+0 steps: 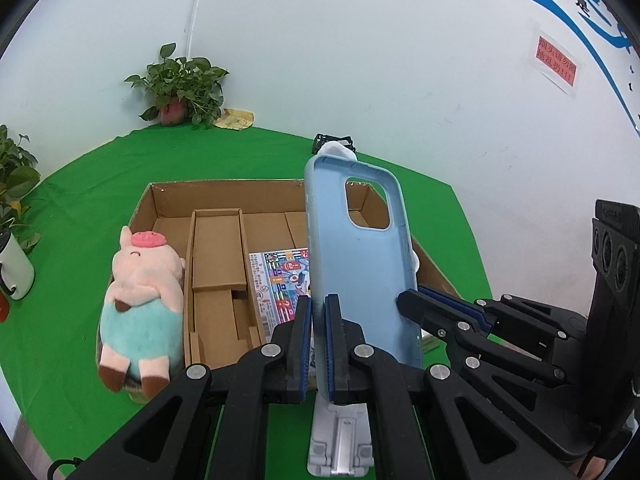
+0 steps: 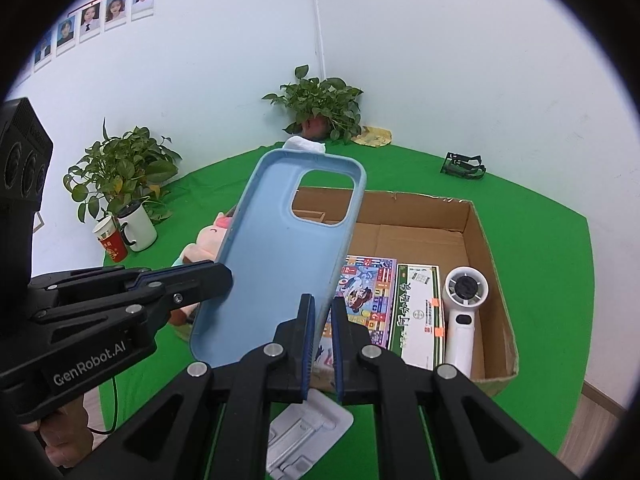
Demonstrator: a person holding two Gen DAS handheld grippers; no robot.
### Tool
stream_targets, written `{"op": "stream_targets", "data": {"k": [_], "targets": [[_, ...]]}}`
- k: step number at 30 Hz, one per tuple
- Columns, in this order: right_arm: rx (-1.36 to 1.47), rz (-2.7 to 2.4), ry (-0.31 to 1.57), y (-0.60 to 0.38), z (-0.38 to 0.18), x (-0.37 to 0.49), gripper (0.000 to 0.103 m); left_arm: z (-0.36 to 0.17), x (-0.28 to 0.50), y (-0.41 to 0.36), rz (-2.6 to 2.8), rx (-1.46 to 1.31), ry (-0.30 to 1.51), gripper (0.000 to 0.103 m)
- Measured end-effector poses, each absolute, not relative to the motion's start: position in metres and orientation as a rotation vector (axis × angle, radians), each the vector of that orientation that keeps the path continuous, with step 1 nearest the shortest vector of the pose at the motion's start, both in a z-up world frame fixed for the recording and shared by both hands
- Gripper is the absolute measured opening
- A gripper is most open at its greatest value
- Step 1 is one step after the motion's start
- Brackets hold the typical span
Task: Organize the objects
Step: 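Lift the phone case and lower it onto the board-game box, then open the left gripper and withdraw from the box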
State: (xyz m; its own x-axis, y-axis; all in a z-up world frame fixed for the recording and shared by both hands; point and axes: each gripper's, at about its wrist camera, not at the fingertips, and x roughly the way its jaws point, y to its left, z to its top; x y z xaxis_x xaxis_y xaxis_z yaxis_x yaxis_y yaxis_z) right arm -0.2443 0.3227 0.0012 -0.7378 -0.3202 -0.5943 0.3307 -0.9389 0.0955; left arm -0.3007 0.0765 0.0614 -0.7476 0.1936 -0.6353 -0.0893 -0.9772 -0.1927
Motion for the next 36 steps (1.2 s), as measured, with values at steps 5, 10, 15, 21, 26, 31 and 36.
{"op": "stream_targets", "data": {"k": [5,10,15,21,26,31,36], "targets": [[0.975,-2.602,-0.02,0.327,-0.012,-0.279,0.008,0.048,-0.337,0.07,2.767,-1.104,-0.229,0.003],[1.098,-2.534,-0.037,0.326,-0.038,-0.314,0.008,0.019,-0.366,0.061,2.733,-1.208,-0.259,0.003],[1.249,-2.443,-0.082,0.321,-0.07,-0.335,0.008,-0.019,-0.388,0.049,2.679,-1.352,-0.305,0.003],[1.388,-2.353,-0.111,0.317,-0.099,-0.347,0.008,-0.048,-0.395,0.043,2.634,-1.44,-0.35,0.006],[1.415,-2.355,-0.089,0.316,-0.101,-0.351,0.008,-0.048,-0.385,0.044,2.611,-1.426,-0.39,0.013],[1.412,-2.364,-0.035,0.311,-0.101,-0.351,0.008,-0.042,-0.371,0.038,2.619,-1.408,-0.409,0.013],[1.411,-2.362,-0.018,0.308,-0.099,-0.351,0.011,-0.034,-0.355,0.033,2.659,-1.379,-0.366,0.013]]}}
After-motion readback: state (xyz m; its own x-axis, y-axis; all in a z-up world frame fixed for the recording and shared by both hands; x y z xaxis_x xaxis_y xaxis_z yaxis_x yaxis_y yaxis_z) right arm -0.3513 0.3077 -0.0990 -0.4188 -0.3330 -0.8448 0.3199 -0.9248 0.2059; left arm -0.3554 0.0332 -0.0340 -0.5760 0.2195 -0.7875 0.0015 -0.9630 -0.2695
